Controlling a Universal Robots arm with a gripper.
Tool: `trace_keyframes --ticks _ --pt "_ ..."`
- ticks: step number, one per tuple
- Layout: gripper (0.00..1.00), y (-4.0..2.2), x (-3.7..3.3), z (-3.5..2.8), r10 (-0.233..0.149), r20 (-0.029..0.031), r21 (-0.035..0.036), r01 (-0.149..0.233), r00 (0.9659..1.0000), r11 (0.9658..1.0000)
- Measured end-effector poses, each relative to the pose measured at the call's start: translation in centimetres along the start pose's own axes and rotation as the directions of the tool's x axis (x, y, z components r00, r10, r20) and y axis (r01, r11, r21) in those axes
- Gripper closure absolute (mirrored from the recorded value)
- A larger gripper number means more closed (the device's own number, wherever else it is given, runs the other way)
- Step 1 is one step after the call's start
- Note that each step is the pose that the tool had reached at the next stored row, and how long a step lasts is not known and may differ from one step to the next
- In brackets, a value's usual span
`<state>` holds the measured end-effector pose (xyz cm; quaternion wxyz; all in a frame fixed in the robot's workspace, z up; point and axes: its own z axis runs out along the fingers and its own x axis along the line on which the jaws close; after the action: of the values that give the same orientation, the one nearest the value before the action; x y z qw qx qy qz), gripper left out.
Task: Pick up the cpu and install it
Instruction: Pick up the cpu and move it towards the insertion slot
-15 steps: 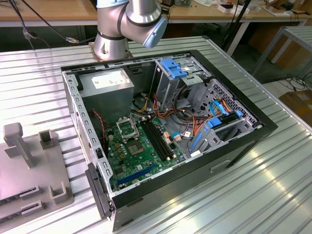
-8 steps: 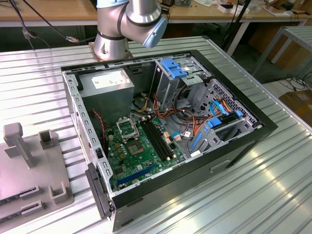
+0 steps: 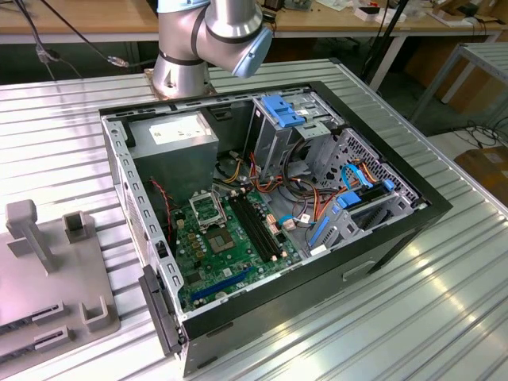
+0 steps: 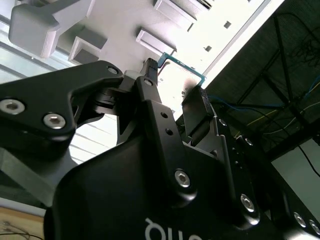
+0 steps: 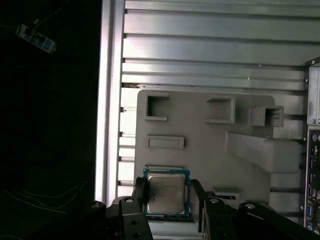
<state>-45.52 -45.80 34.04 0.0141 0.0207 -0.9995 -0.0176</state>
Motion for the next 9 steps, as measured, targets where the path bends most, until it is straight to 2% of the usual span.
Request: trace_keyframes --ticks 9 --pt "0.55 0.01 0.01 -0.42 0.0 0.0 -0.0027 0.0 1.0 1.0"
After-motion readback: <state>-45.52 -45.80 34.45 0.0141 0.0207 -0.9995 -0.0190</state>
